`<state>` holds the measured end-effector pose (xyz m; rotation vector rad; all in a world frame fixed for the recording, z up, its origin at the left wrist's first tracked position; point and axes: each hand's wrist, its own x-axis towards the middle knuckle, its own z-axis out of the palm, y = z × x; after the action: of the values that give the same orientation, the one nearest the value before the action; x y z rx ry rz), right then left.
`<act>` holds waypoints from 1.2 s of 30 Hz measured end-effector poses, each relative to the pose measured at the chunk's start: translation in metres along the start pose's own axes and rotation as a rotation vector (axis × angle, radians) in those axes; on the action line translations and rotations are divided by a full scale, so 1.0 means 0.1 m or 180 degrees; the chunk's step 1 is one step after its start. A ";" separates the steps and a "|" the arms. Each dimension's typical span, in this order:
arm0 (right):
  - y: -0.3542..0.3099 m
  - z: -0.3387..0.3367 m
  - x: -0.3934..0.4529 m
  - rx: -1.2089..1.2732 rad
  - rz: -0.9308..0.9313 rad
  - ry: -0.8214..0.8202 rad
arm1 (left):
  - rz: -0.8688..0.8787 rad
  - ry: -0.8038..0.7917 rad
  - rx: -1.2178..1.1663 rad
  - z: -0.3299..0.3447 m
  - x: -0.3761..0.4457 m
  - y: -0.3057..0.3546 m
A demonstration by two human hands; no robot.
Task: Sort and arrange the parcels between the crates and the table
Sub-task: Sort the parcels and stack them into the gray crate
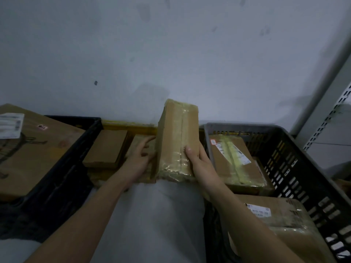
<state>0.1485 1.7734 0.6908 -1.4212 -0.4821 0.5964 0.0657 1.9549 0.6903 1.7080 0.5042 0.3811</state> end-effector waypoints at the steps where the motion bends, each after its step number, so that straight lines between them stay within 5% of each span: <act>1: 0.01 0.00 0.01 -0.0146 -0.0099 0.0037 | 0.0073 0.0122 -0.0051 0.01 0.00 0.08; 7: 0.02 0.20 0.09 -0.1129 -0.0916 0.0323 | -0.0142 -0.0073 -0.0374 0.16 0.02 0.44; 12: -0.03 0.31 0.06 -0.2723 -0.1229 0.0440 | 0.0046 0.0473 -0.0361 0.24 0.18 0.50; 16: -0.16 0.19 0.10 -0.2362 -0.1232 0.0301 | -0.0123 0.0617 -0.0553 0.16 0.28 0.44; 20: -0.31 -0.09 0.16 -0.2005 -0.1032 0.1107 | -0.0181 0.0433 -0.1024 0.05 0.28 0.50; 26: -0.34 -0.33 0.20 -0.0369 -0.0182 0.0447 | -0.0121 0.0091 -0.1049 0.01 0.32 0.62; 36: -0.22 -0.39 0.16 -0.0648 -0.0293 0.0709 | 0.0076 -0.0212 -0.0523 0.27 0.21 0.72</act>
<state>0.1881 1.7531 0.7078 -1.6278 -0.4367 0.3161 0.1061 1.9327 0.7553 1.5635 0.3936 0.3715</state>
